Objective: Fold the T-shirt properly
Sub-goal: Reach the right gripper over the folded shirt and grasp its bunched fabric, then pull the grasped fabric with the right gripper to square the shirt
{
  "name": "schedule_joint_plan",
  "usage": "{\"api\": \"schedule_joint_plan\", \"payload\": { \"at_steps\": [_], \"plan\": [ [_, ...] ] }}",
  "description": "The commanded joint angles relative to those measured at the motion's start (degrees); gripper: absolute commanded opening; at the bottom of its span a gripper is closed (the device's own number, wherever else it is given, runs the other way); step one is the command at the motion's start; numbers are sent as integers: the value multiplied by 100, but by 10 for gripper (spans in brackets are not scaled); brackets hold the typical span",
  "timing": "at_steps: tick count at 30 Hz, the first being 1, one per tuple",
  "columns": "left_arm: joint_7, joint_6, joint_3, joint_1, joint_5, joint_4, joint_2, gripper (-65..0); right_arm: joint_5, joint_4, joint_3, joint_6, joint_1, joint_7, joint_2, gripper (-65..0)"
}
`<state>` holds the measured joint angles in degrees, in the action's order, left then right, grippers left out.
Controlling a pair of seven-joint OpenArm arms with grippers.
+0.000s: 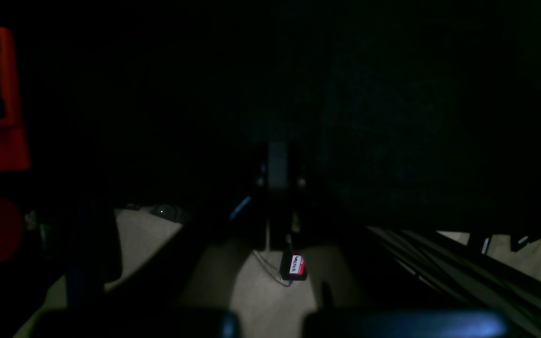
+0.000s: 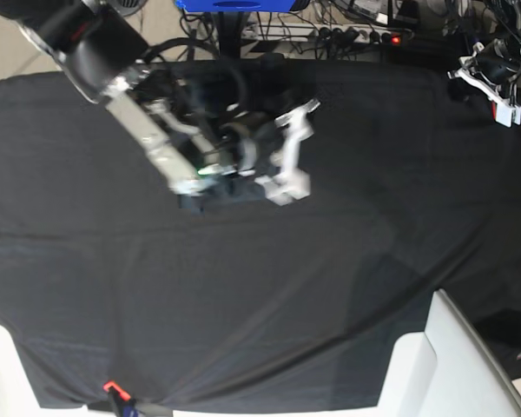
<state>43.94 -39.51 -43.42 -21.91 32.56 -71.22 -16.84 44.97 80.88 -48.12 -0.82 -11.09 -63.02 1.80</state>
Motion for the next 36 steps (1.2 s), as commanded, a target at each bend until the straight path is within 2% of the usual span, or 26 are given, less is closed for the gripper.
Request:
{"api": "schedule_joint_plan", "payload": {
  "at_steps": [1, 4, 8, 10, 12, 14, 15, 17, 20, 24, 36],
  "plan": [
    [-91, -49, -41, -20, 72, -65, -114, -650, 96, 92, -160, 25, -240, 48, -53, -348],
    [-91, -49, -41, -20, 72, -65, -114, -650, 96, 101, -494, 25, -530, 48, -176, -348],
    [-91, -49, -41, -20, 72, -65, -123, -650, 96, 452, -529, 16, -715, 4, -150, -350],
    [-91, -49, -41, -20, 72, -65, -123, -650, 96, 954, -520, -81, -706, 48, 246, -351],
    [-91, -49, -58, -20, 72, -65, -123, -650, 123, 1481, -335, -617, -565, 153, 633, -351],
    [-91, -49, -76, -29, 72, -30, -123, -650, 132, 1938, 245, -1136, -91, 311, 1002, -362],
    [-91, -49, -84, -29, 72, 23, -131, -650, 132, 2158, 623, -1224, 217, 426, 1169, -390],
    [-91, -49, -84, -20, 72, 120, -140, -650, 132, 2378, 1247, -1083, 780, 654, 1406, -479],
    [-100, -49, -67, -11, 72, 173, -140, -650, 96, 2378, 2073, -749, 1536, 1217, 1591, -650],
    [-100, -49, -49, -11, 72, 164, -131, -650, 96, 2123, 2636, -450, 2019, 1595, 1617, -641],
    [-100, -49, -76, 42, 72, 173, -140, -650, 88, 1209, 2654, -309, 2028, 1815, 1574, -642]
  ]
}}
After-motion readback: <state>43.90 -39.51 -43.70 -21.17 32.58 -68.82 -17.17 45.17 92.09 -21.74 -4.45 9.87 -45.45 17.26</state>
